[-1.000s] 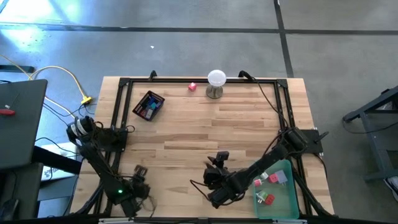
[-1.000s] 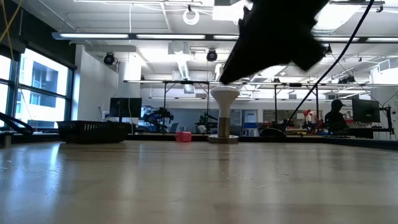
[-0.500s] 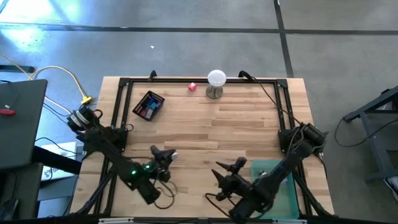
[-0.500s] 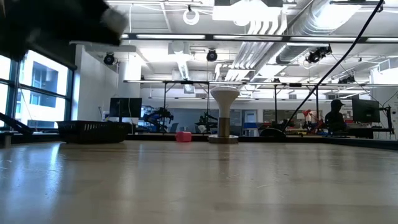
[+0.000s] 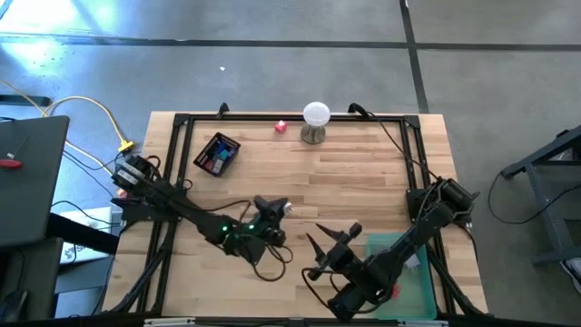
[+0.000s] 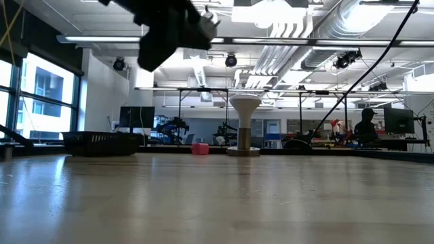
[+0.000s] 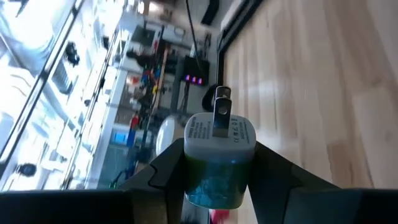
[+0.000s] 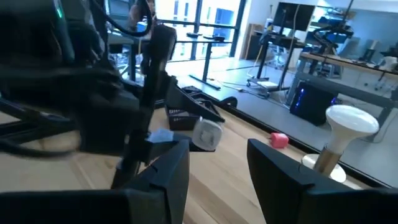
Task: Pick & Place Office items
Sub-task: Put the green charger adapter into the green bin
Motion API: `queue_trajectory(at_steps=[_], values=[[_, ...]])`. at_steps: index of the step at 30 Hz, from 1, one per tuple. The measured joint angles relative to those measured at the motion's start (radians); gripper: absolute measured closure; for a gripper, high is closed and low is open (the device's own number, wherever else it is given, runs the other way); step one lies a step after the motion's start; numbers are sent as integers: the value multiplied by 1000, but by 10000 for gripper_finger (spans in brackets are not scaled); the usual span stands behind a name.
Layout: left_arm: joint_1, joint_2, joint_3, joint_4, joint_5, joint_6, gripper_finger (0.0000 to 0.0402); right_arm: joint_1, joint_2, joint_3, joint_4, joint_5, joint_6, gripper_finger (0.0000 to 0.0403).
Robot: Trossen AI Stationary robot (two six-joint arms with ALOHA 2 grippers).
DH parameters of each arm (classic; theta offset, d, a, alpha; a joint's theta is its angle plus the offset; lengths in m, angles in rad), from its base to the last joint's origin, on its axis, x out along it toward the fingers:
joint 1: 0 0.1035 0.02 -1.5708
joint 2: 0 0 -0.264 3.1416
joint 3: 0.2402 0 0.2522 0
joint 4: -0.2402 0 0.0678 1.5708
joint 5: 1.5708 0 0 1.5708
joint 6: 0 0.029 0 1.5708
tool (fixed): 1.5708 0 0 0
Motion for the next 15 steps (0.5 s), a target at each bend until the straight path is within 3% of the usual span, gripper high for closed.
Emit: queue_trajectory(at_steps=[8,15], values=[[-16,0,1,414,45,340,276,36,5,-40,-53,28,25,258],[-11,0,1,491,83,426,276,57,-3,-40,-38,-6,-24,306]])
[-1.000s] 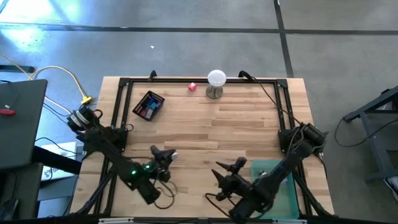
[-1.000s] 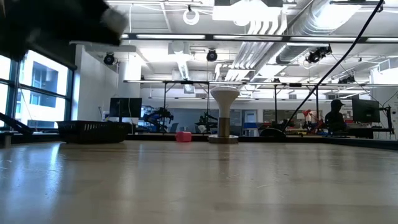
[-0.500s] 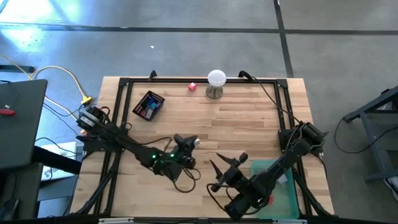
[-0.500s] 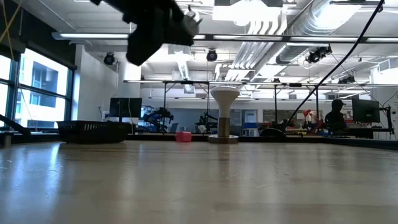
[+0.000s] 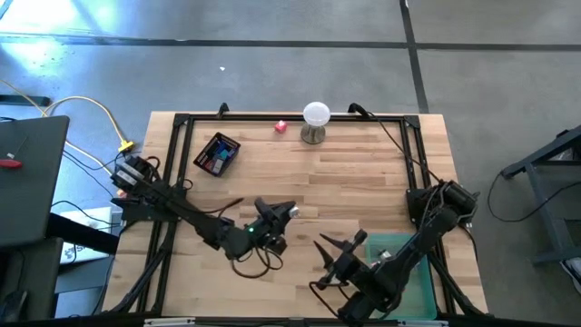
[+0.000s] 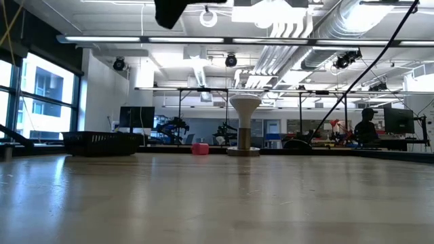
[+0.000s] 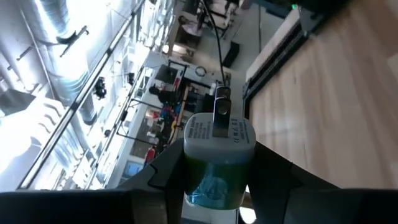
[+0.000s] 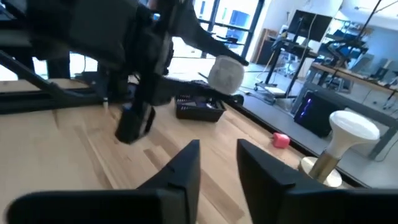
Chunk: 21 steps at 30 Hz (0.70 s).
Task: Pick & Place Office items
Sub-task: Put the green charger adapter into the green bin
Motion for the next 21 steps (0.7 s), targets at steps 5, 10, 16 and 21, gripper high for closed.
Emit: queue_trajectory(at_steps=[5,10,16,21], values=[[13,0,0,-9,19,3,276,0,-6,1,11,35,-21,364],[7,0,0,-10,22,7,276,-12,-6,1,12,-32,-148,397],[2,0,0,-15,22,7,276,-48,-6,1,13,-128,-175,391],[2,0,0,-25,22,7,276,-89,-6,1,47,-250,-187,348]])
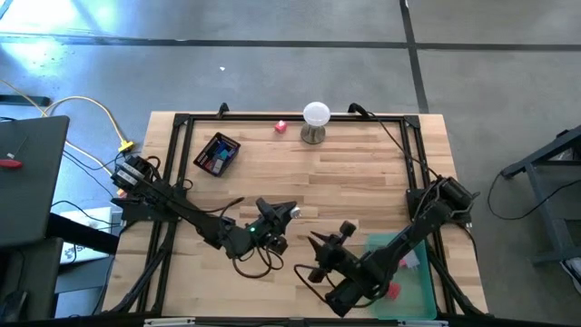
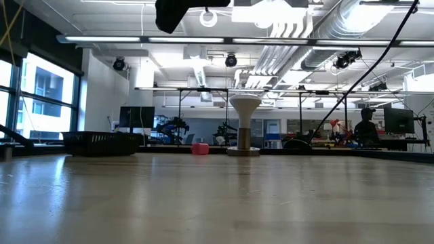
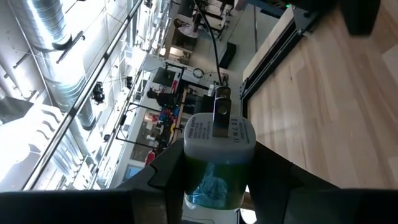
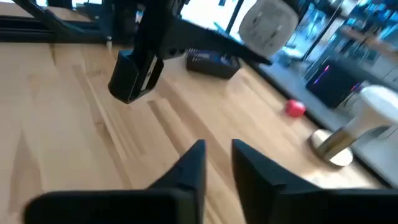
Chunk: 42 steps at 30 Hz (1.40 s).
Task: Pick & Place Office items
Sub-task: Put the green charger adapter into the green bin
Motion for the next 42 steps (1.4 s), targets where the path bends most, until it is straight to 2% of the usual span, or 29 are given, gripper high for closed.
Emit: queue_trajectory(at_steps=[8,14,16,22,31,36,42], values=[[-15,0,0,1,-11,-1,276,-46,0,0,28,-13,-2,223],[-88,0,0,65,16,32,276,6,-13,0,29,107,-13,178],[-111,0,0,67,72,46,276,29,-35,0,28,112,-26,175],[-167,-22,0,98,347,2,276,96,-91,0,35,110,-67,184],[-181,-79,0,101,498,-166,276,174,-109,0,170,99,-297,195],[-181,-79,0,102,644,-296,276,182,-109,0,367,-45,-507,195],[-183,-79,0,97,655,-374,276,180,-109,0,563,-235,-698,195]])
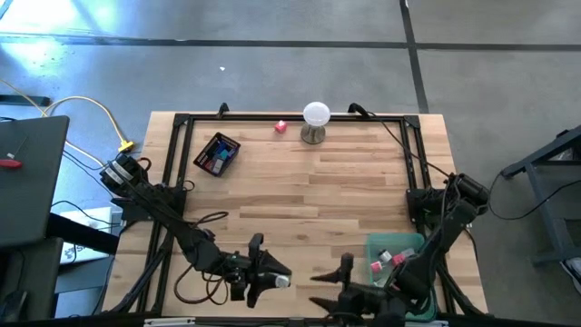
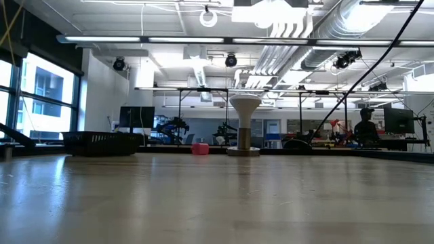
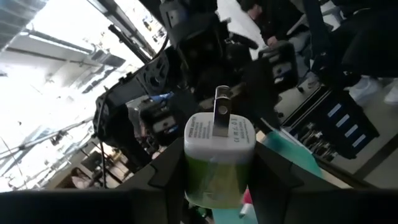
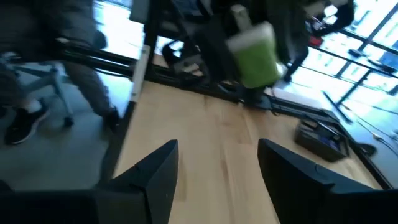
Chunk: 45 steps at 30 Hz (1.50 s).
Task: Pick & Place Office items
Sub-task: Put the green charger adapter into the green bin
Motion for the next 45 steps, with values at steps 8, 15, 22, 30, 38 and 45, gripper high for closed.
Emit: queue_trajectory(at_steps=[8,15,22,30,38,45], values=[[-37,0,0,-3,4,2,276,-10,0,0,38,-38,-55,141],[-54,0,0,-1,6,-29,276,-53,-1,0,37,-40,-29,16],[-53,-2,0,149,149,-149,276,-57,-6,0,159,-111,-52,41],[-51,-3,0,238,431,-15,276,-53,5,0,499,-556,-287,56],[-34,-3,0,189,449,-20,276,-127,7,-115,734,-687,-181,57],[-40,-3,0,160,451,-22,276,-189,8,-299,1094,-781,-136,54]])
